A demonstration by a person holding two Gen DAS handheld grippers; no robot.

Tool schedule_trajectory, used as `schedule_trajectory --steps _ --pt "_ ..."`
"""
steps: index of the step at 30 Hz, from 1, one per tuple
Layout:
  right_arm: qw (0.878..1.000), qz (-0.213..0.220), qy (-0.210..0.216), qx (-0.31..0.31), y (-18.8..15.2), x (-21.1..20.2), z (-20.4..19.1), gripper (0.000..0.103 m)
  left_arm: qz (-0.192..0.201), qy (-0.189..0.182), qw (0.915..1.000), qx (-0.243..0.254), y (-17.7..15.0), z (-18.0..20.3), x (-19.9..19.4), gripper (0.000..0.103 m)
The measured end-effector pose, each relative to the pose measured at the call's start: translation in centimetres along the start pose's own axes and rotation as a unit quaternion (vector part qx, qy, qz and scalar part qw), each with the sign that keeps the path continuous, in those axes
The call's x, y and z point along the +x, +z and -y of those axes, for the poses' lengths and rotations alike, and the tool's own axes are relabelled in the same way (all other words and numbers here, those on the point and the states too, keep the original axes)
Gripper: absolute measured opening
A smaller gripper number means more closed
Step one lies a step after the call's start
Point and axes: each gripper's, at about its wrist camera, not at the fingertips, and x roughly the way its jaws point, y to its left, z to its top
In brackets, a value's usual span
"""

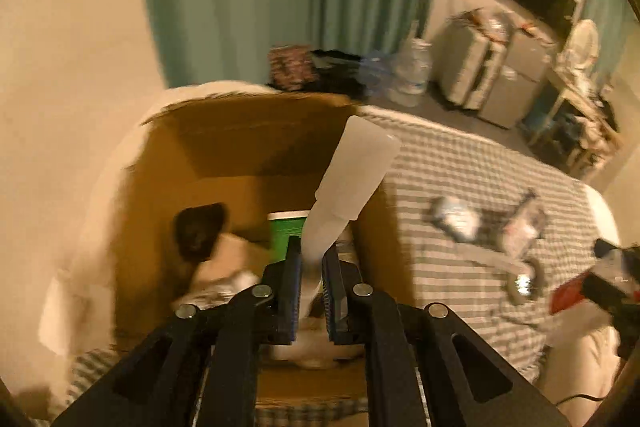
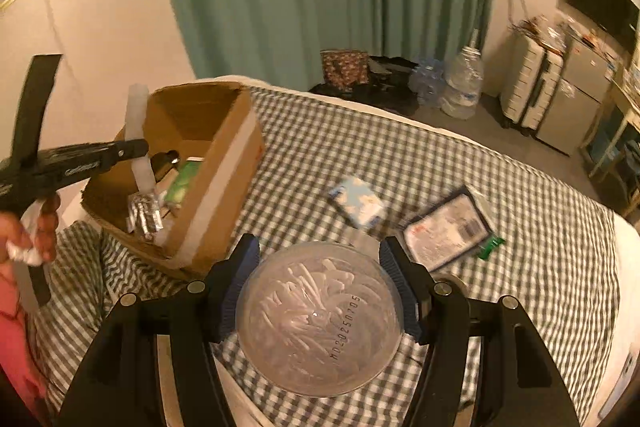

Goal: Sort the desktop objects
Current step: 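Carry the comb and swab container into the box and open both tools, then grasp the dark bead bracelet with the left tool while the right tool grasps the tape roll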

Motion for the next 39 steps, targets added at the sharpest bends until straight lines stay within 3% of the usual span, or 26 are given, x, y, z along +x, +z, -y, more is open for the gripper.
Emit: schedule_trajectory --steps 1,2,4,11,17,20,23,29,35,39 --pt "1.000 0.000 0.005 -0.006 0.4 0.2 -0.6 0.063 -0.005 0.010 0.9999 -0.008 -0.1 -0.8 0.4 0.030" --pt "1.000 0.003 0.013 -0.018 1.2 0.5 -1.8 0.063 -0.008 0.015 0.9997 -0.018 -0.4 -1.6 0.7 0.051" --pt "0.999 0.007 0.025 -0.035 2.4 0.9 -3.5 0.063 -0.005 0.023 0.9990 -0.039 -1.1 -3.1 0.8 0.071" --pt "0.993 0.022 0.079 -0.079 6.9 3.0 -10.2 0.063 -0.009 0.043 0.9981 -0.044 -3.2 -5.3 0.8 0.085" --pt "0.989 0.035 0.124 -0.072 9.3 5.8 -14.0 0.063 -0.012 0.042 0.9979 -0.048 -4.3 -5.0 0.6 0.087" --pt "0.992 0.042 0.111 -0.045 10.1 6.5 -14.1 0.079 -0.005 0.036 0.9984 -0.042 -4.4 -4.2 -0.3 0.094" --pt "0.992 0.064 0.107 -0.035 9.9 5.5 -12.8 0.079 0.001 0.029 0.9988 -0.038 -4.2 -3.0 -1.1 0.099" --pt "0.996 0.075 0.043 0.009 7.4 3.6 -6.6 0.079 0.011 0.010 0.9996 -0.024 -4.2 1.4 -1.9 0.100" --pt "0.991 0.057 -0.014 0.124 2.4 2.3 4.4 0.083 0.013 -0.012 0.9998 0.010 -5.2 8.1 -1.9 0.101" --pt "0.983 0.042 -0.073 0.164 -1.5 1.5 10.6 0.084 0.007 -0.030 0.9991 0.031 -5.8 13.0 -0.7 0.102"
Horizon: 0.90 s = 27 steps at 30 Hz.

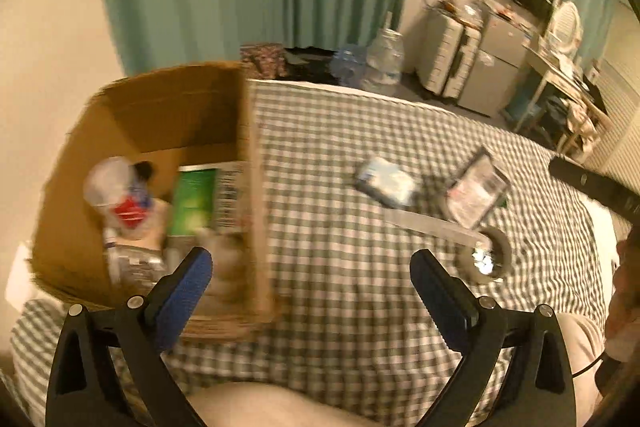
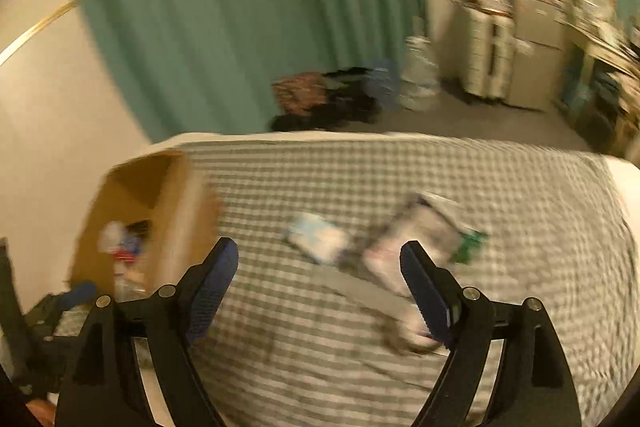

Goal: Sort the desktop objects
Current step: 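Grasp the dark bead bracelet with the left tool while the right tool grasps the tape roll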

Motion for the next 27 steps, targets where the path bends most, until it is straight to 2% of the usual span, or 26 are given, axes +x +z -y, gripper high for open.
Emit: schedule_trajectory --steps 4,9,12,14,16,18,27 --pt "0.999 -0.020 -0.048 0.010 -2.4 0.5 5.4 0.084 -0.008 -0.013 0.9998 0.012 -0.7 3.8 2.1 0.102" --pt "0.996 -0.066 -0.053 0.013 -4.6 2.9 8.6 0.084 -0.032 -0.020 0.9992 0.014 -1.9 7.1 5.1 0.102" --pt "0.995 -0.094 -0.029 -0.024 -5.6 4.3 8.2 0.084 -0.049 -0.008 0.9987 0.015 -2.2 7.8 6.9 0.102" --pt "0.993 -0.107 -0.019 -0.054 -6.4 5.1 7.3 0.091 -0.060 0.001 0.9981 0.014 -2.3 8.0 8.0 0.102" --pt "0.988 -0.118 -0.029 -0.093 -7.4 6.4 5.8 0.098 -0.071 0.010 0.9973 0.012 -2.4 7.7 9.0 0.102" --pt "0.982 -0.137 -0.041 -0.120 -8.5 8.0 4.7 0.099 -0.082 0.015 0.9965 0.010 -2.5 7.7 10.1 0.102" --pt "0.977 -0.175 -0.051 -0.109 -8.5 12.2 5.4 0.100 -0.111 0.016 0.9937 0.001 -2.4 7.4 13.3 0.102"
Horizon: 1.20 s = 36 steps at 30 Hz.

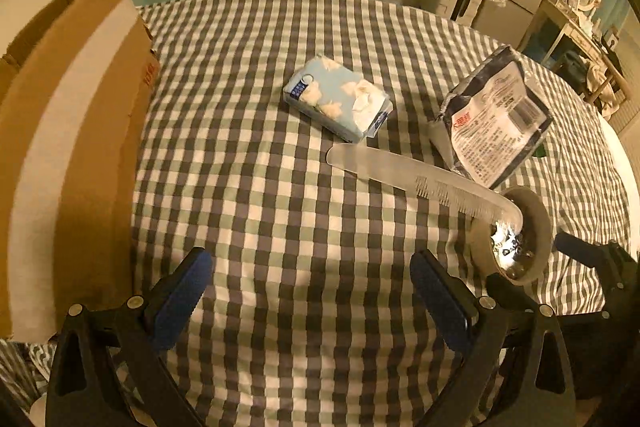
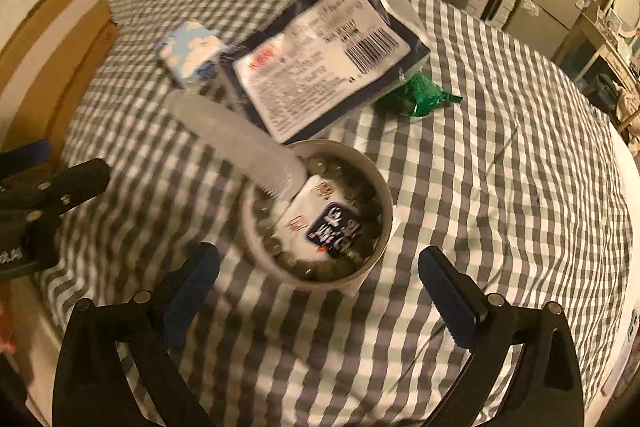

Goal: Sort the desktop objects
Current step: 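Grasp the dark bead bracelet with the left tool while the right tool grasps the tape roll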

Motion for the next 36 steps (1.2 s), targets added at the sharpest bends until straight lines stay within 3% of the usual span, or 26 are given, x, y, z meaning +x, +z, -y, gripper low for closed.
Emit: schedule_trajectory --steps 3,8,10,13,17,23,30,31,32,34,35,36 --pt "1.000 -0.005 0.005 0.000 0.6 1.0 0.1 0.100 -0.006 -0.001 1.0000 0.000 0.4 0.2 0.8 0.102" --pt "1.000 0.000 -0.024 -0.018 1.5 2.3 0.0 0.098 -0.017 -0.005 0.9998 0.005 1.0 0.9 1.9 0.102" --pt "1.000 0.006 0.020 -0.002 1.4 1.8 0.8 0.083 -0.019 -0.008 0.9997 0.011 1.3 1.5 2.1 0.102" --pt "1.000 0.025 0.009 0.017 1.2 0.1 2.1 0.083 -0.021 -0.011 0.9996 0.017 1.6 2.5 2.2 0.102" --pt "0.993 0.069 0.043 0.087 0.3 -2.8 5.7 0.083 -0.025 -0.022 0.9994 0.013 2.2 3.7 2.4 0.102" --pt "0.973 0.083 0.074 0.204 -0.9 -3.6 11.6 0.083 -0.026 -0.045 0.9980 0.036 2.0 6.6 2.4 0.102" --pt "0.959 0.092 0.081 0.255 -2.2 -4.3 14.4 0.083 -0.011 -0.086 0.9908 0.104 0.4 12.8 2.7 0.101" --pt "0.958 0.091 0.084 0.258 -2.3 -4.2 14.7 0.083 -0.012 -0.092 0.9893 0.113 0.1 13.6 2.9 0.086" --pt "0.958 0.091 0.086 0.260 -2.0 -4.0 15.1 0.083 -0.020 -0.095 0.9880 0.120 0.0 14.4 3.3 0.056" --pt "0.957 0.091 0.089 0.262 -2.2 -4.1 15.3 0.083 -0.022 -0.056 0.9874 0.146 -0.4 15.6 3.8 0.034" --pt "0.957 0.091 0.090 0.261 -1.8 -4.1 14.6 0.083 -0.016 -0.053 0.9862 0.156 -0.4 15.9 3.6 0.010" --pt "0.957 0.091 0.090 0.262 -1.7 -3.8 15.0 0.083 -0.017 -0.065 0.9836 0.168 -0.5 16.1 3.5 0.011"
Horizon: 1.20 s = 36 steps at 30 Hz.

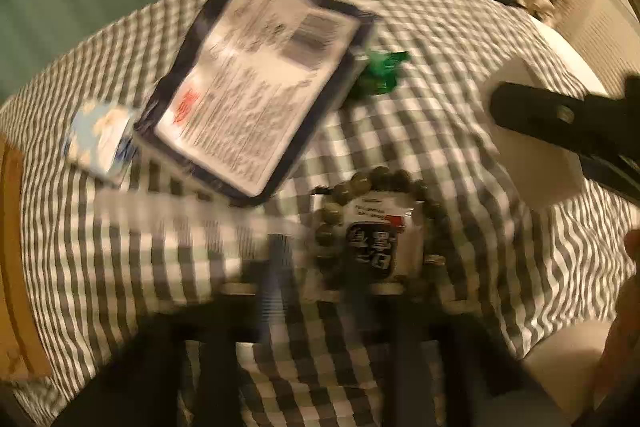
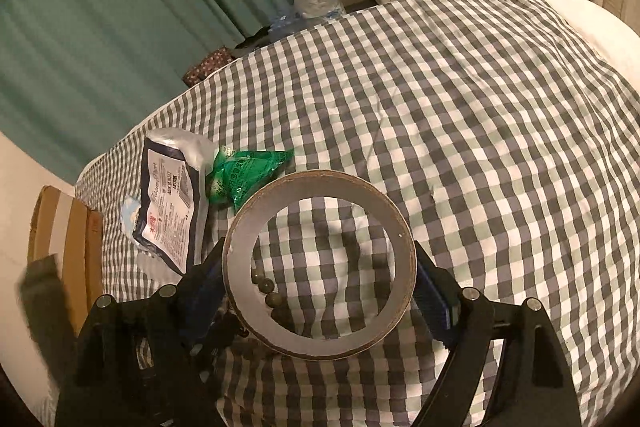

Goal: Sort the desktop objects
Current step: 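Grasp the dark bead bracelet with the left tool while the right tool grasps the tape roll, then carry bracelet and tape roll to the box, releasing the bracelet from the left tool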

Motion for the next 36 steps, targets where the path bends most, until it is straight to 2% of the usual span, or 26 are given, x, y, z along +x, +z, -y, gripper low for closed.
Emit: schedule_trajectory --steps 3,9,15,21,28,36 --pt "1.000 -0.003 0.004 0.002 0.0 0.2 0.1 0.083 -0.003 -0.009 1.0000 -0.002 0.1 -0.4 -0.7 0.011" --pt "1.000 0.003 0.003 -0.003 0.2 -0.1 -0.1 0.083 0.029 -0.015 0.9994 -0.015 -0.5 -2.1 -4.2 0.011" --pt "1.000 0.013 -0.008 -0.016 -0.1 -1.1 -0.8 0.083 0.063 -0.016 0.9977 -0.020 0.5 -4.6 -8.0 0.010" --pt "0.999 0.025 -0.020 -0.028 -0.9 -3.2 -1.7 0.083 0.088 -0.005 0.9957 -0.028 0.1 -5.6 -11.5 0.010" --pt "0.996 0.048 -0.016 -0.068 -1.6 -7.4 -5.6 0.083 0.113 -0.005 0.9927 -0.042 -0.4 -8.1 -15.3 0.010" --pt "0.990 0.056 0.018 -0.124 -2.9 -11.0 -12.4 0.083 0.145 0.002 0.9883 -0.048 -0.6 -10.9 -20.2 0.010"
